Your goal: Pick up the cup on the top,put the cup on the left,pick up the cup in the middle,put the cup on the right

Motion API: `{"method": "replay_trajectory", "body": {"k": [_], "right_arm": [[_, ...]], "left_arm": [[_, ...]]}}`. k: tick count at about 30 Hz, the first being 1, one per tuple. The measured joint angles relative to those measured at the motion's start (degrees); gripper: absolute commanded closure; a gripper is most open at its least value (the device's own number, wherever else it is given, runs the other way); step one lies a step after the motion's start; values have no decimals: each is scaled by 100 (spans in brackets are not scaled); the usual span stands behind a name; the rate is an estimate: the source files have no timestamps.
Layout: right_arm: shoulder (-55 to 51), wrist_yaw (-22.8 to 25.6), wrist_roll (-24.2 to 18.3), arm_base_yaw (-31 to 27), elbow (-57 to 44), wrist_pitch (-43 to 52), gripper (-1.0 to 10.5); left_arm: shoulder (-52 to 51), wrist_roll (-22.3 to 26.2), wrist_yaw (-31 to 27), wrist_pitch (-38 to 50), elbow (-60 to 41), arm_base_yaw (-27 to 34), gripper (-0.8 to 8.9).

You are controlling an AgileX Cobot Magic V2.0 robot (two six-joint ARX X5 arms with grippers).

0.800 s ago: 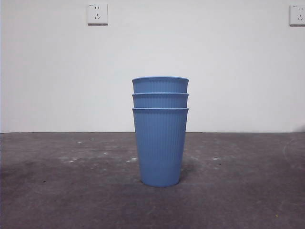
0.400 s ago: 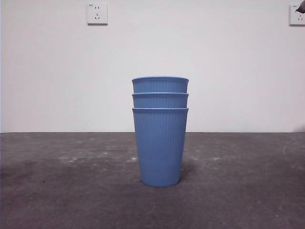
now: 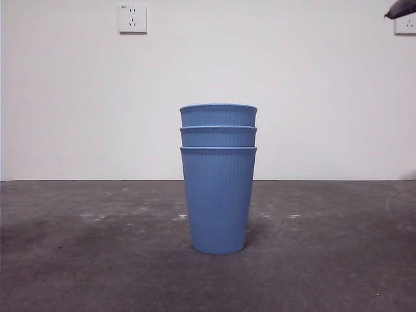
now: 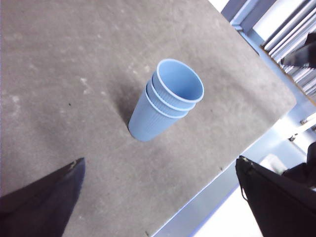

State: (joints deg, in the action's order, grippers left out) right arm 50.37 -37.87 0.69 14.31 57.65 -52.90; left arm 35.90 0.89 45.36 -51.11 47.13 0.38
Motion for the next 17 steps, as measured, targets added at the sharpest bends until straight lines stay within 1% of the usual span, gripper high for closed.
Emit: {"method": "replay_trajectory", "body": {"k": [3, 5, 7, 11, 17], "right_arm": [[79, 199, -4, -2, 0, 0, 505], [122, 212, -7, 0, 0, 0, 505], [133, 227, -7, 0, 0, 0, 505], [133, 236, -7, 0, 0, 0, 505], [131, 238, -7, 0, 0, 0, 505]], "left_arm": [[101, -127, -31, 214, 127, -142, 189], [229, -195, -164, 310, 304, -275, 189], [459, -227, -444, 319, 568, -446, 189], [1099, -245, -820, 326, 1119, -874, 189], [2352, -249, -1561, 415, 1967, -1738, 189]]}}
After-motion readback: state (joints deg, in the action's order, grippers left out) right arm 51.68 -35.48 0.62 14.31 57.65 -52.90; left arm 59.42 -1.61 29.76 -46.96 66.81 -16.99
